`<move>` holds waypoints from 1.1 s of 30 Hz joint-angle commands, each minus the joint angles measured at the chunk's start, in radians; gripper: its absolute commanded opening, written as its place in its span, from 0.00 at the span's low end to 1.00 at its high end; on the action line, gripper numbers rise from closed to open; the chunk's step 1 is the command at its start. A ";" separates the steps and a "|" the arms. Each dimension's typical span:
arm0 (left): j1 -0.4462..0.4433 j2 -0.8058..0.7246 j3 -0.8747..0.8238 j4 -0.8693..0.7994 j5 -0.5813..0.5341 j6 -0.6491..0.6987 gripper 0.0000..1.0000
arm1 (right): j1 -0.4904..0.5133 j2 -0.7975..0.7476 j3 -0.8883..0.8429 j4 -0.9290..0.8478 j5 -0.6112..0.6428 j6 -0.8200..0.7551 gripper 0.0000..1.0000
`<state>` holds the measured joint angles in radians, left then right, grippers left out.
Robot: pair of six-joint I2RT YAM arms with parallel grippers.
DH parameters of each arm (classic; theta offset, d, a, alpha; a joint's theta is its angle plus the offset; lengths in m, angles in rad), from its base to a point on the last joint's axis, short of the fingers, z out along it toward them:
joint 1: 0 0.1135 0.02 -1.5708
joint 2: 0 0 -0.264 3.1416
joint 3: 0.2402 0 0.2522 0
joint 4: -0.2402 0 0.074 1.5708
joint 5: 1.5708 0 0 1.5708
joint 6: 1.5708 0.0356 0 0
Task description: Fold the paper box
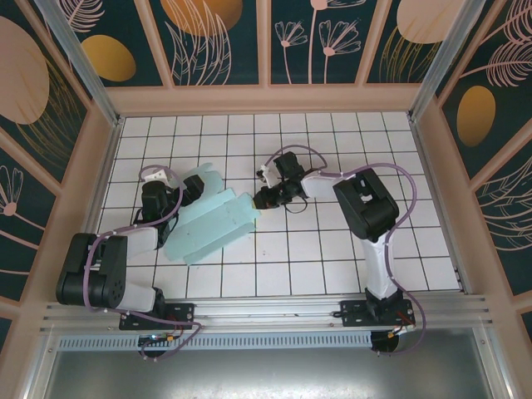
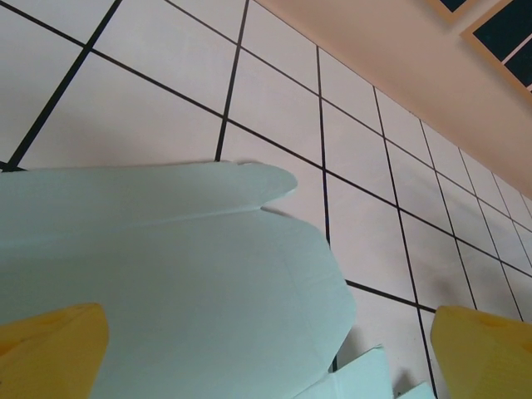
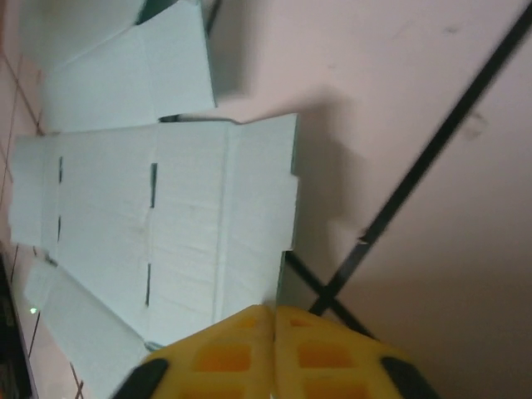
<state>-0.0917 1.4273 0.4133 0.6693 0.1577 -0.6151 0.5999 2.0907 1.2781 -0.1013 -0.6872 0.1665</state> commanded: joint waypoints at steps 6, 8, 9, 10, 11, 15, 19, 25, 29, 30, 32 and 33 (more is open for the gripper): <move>-0.004 -0.075 0.026 -0.076 0.016 0.063 0.99 | -0.045 -0.113 -0.018 -0.136 -0.003 -0.213 0.00; -0.005 -0.083 0.029 -0.097 0.017 0.081 0.99 | -0.081 -0.128 -0.009 -0.230 -0.041 -0.354 0.00; -0.005 -0.086 0.035 -0.116 0.018 0.094 0.99 | -0.097 -0.132 0.005 -0.299 -0.031 -0.430 0.00; -0.005 -0.085 0.042 -0.135 0.019 0.111 0.99 | -0.112 -0.136 0.020 -0.359 -0.009 -0.503 0.00; -0.006 -0.084 0.049 -0.155 0.019 0.126 0.99 | -0.127 -0.138 0.029 -0.400 0.007 -0.545 0.00; -0.012 -0.074 0.083 -0.220 0.031 0.165 0.99 | -0.224 -0.120 0.110 -0.527 0.045 -0.640 0.00; -0.027 -0.042 0.115 -0.235 0.069 0.155 0.99 | -0.276 -0.153 0.119 -0.451 0.108 -0.571 0.51; -0.067 0.049 0.220 -0.245 0.155 0.126 0.99 | -0.282 -0.419 -0.159 -0.036 0.227 -0.228 0.91; -0.088 0.171 0.357 -0.298 0.231 0.142 0.99 | -0.238 -0.594 -0.340 0.095 0.257 -0.092 0.91; -0.094 0.206 0.393 -0.315 0.236 0.147 0.99 | -0.202 -0.618 -0.372 0.112 0.269 -0.071 0.91; -0.105 0.269 0.454 -0.341 0.241 0.149 0.99 | -0.125 -0.642 -0.421 0.144 0.301 -0.025 0.91; -0.112 0.309 0.483 -0.349 0.245 0.145 0.99 | -0.086 -0.642 -0.447 0.172 0.313 0.013 0.90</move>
<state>-0.1879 1.6630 0.8310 0.3824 0.3527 -0.4847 0.4198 1.4517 0.9012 -0.0456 -0.4255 0.0448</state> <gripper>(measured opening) 0.988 0.907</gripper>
